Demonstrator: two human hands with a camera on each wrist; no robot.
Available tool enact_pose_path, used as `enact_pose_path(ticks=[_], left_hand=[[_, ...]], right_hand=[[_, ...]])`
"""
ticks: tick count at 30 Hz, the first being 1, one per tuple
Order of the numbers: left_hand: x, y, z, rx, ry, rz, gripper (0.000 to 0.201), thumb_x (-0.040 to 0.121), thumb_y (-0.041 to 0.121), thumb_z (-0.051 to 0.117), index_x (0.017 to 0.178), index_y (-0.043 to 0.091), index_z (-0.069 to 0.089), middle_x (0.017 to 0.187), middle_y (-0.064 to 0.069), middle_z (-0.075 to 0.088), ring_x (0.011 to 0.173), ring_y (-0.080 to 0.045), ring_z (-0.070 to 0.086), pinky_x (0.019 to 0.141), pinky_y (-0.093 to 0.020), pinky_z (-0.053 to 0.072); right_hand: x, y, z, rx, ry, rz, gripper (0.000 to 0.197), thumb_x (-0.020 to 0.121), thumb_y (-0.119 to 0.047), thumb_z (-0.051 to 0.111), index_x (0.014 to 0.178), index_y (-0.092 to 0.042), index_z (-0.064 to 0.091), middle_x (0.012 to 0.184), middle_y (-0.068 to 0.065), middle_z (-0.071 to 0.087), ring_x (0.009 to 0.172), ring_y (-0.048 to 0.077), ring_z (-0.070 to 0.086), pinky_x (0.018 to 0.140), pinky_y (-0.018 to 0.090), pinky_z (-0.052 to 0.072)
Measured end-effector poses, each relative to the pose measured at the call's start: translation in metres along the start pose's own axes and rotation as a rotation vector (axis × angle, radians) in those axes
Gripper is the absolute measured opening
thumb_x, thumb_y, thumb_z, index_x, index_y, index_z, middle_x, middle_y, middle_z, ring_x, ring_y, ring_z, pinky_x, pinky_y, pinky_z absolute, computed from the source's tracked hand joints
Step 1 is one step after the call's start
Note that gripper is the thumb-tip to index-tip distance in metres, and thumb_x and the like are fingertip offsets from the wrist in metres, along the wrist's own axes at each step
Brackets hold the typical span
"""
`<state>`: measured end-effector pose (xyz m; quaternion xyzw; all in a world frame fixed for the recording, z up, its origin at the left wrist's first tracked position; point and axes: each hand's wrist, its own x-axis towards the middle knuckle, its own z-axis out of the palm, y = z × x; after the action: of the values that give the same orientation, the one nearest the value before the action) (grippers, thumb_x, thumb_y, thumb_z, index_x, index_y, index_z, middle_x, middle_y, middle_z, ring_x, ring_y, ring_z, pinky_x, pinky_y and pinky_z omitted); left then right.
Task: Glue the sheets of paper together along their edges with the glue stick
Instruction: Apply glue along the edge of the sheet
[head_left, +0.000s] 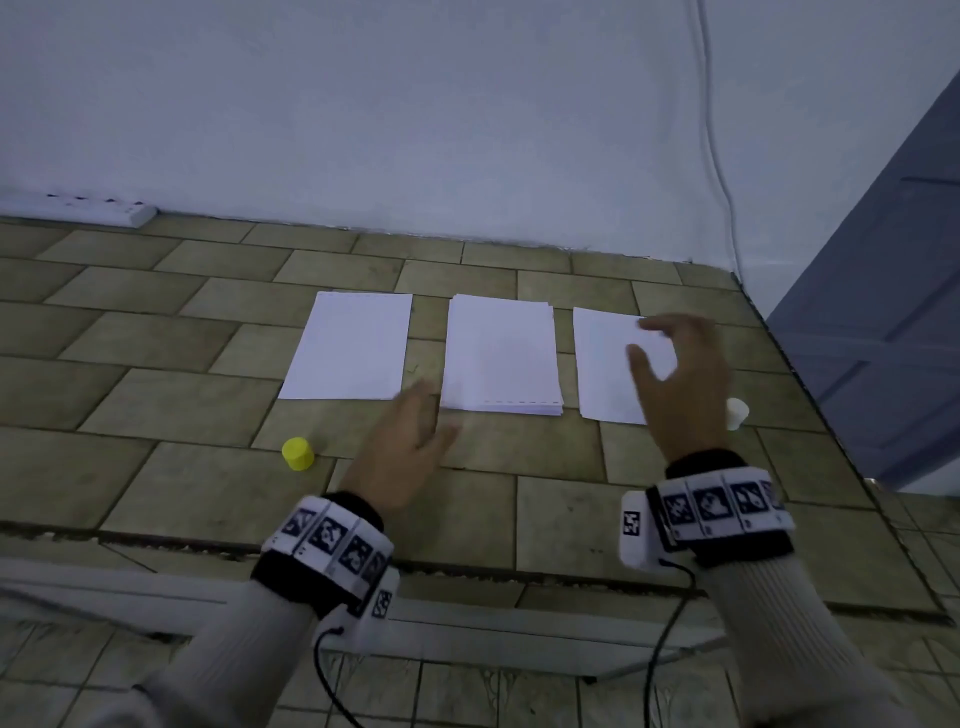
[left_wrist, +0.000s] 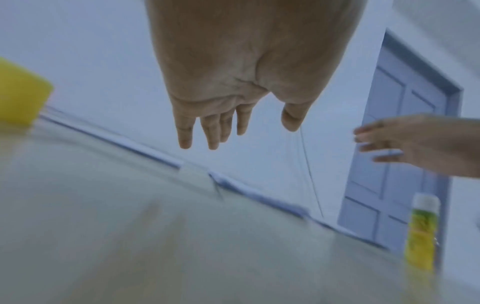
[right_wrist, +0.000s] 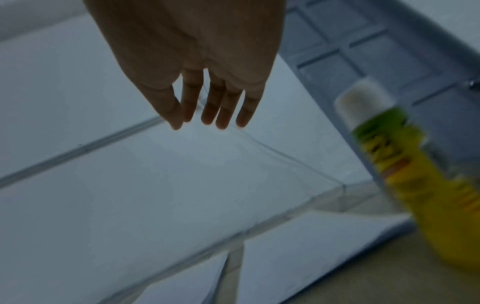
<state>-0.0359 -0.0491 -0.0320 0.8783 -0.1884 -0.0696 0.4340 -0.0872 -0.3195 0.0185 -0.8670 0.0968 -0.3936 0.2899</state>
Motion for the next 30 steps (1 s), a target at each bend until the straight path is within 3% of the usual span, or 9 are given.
enact_pose_path(ticks=[2, 5, 8, 10, 13, 18, 24, 27, 30], left_hand=[[0.017, 0.000, -0.019, -0.024, 0.087, -0.037, 0.062, 0.098, 0.031, 0.055, 0.150, 0.010, 0.028, 0.155, -0.005, 0.031, 0.143, -0.018, 0.028, 0.117, -0.033, 0.024], [0.049, -0.013, -0.038, 0.125, 0.122, -0.157, 0.068, 0.098, 0.038, 0.053, 0.151, 0.007, 0.024, 0.157, -0.012, 0.027, 0.143, -0.026, 0.028, 0.117, -0.041, 0.025], [0.080, -0.030, -0.045, 0.403, 0.079, -0.334, 0.075, 0.097, 0.048, 0.049, 0.151, 0.004, 0.022, 0.158, -0.016, 0.021, 0.143, -0.032, 0.025, 0.114, -0.048, 0.025], [0.096, -0.043, -0.044, 0.561, 0.035, -0.436, 0.075, 0.096, 0.052, 0.048, 0.149, 0.004, 0.026, 0.158, -0.016, 0.021, 0.144, -0.033, 0.022, 0.115, -0.052, 0.023], [0.110, -0.061, -0.041, 0.697, -0.045, -0.509, 0.075, 0.091, 0.059, 0.052, 0.141, 0.004, 0.037, 0.150, -0.020, 0.031, 0.138, -0.037, 0.030, 0.112, -0.054, 0.027], [0.115, -0.073, -0.043, 0.794, -0.080, -0.444, 0.067, 0.088, 0.062, 0.054, 0.123, 0.004, 0.050, 0.123, -0.019, 0.053, 0.114, -0.037, 0.053, 0.097, -0.051, 0.046], [0.112, -0.074, -0.048, 0.812, -0.099, -0.394, 0.057, 0.092, 0.058, 0.052, 0.117, 0.007, 0.053, 0.115, -0.016, 0.057, 0.105, -0.034, 0.057, 0.089, -0.044, 0.050], [0.112, -0.074, -0.053, 0.828, -0.092, -0.348, 0.048, 0.096, 0.050, 0.052, 0.113, 0.006, 0.057, 0.107, -0.014, 0.061, 0.095, -0.031, 0.060, 0.078, -0.036, 0.048], [0.112, -0.075, -0.052, 0.837, -0.087, -0.346, 0.052, 0.095, 0.054, 0.049, 0.112, 0.006, 0.056, 0.109, -0.014, 0.061, 0.097, -0.031, 0.060, 0.081, -0.038, 0.049]], right_hand=[[-0.003, 0.008, -0.019, -0.035, 0.123, 0.033, 0.036, 0.081, -0.013, 0.071, 0.113, -0.004, 0.057, 0.117, 0.014, 0.055, 0.110, 0.022, 0.049, 0.095, 0.016, 0.032], [-0.010, 0.026, -0.041, 0.000, 0.204, 0.313, 0.068, 0.073, -0.016, 0.080, 0.129, 0.001, 0.045, 0.132, 0.018, 0.046, 0.124, 0.026, 0.042, 0.103, 0.019, 0.029], [-0.021, 0.042, -0.050, 0.023, 0.124, 0.670, 0.089, 0.072, -0.023, 0.082, 0.140, 0.003, 0.031, 0.142, 0.018, 0.038, 0.131, 0.027, 0.037, 0.105, 0.029, 0.030], [-0.028, 0.051, -0.049, 0.031, 0.053, 0.807, 0.086, 0.073, -0.026, 0.082, 0.138, 0.002, 0.034, 0.138, 0.017, 0.045, 0.126, 0.029, 0.044, 0.097, 0.034, 0.036], [-0.036, 0.066, -0.043, 0.044, -0.005, 0.834, 0.069, 0.076, -0.026, 0.079, 0.130, 0.001, 0.045, 0.126, 0.016, 0.057, 0.113, 0.030, 0.055, 0.085, 0.032, 0.040], [-0.040, 0.068, -0.035, -0.012, -0.065, 0.817, 0.045, 0.086, -0.024, 0.068, 0.120, 0.002, 0.053, 0.118, 0.020, 0.059, 0.110, 0.034, 0.055, 0.082, 0.034, 0.038], [-0.042, 0.071, -0.028, -0.004, -0.079, 0.820, 0.039, 0.091, -0.024, 0.062, 0.119, 0.001, 0.051, 0.117, 0.021, 0.058, 0.109, 0.036, 0.054, 0.088, 0.041, 0.041], [-0.042, 0.071, -0.027, -0.013, -0.082, 0.810, 0.038, 0.091, -0.023, 0.062, 0.118, 0.001, 0.051, 0.116, 0.022, 0.057, 0.108, 0.037, 0.054, 0.090, 0.044, 0.041], [-0.042, 0.072, -0.026, -0.015, -0.079, 0.795, 0.037, 0.090, -0.022, 0.062, 0.117, 0.002, 0.051, 0.114, 0.022, 0.058, 0.107, 0.037, 0.054, 0.088, 0.043, 0.041]])
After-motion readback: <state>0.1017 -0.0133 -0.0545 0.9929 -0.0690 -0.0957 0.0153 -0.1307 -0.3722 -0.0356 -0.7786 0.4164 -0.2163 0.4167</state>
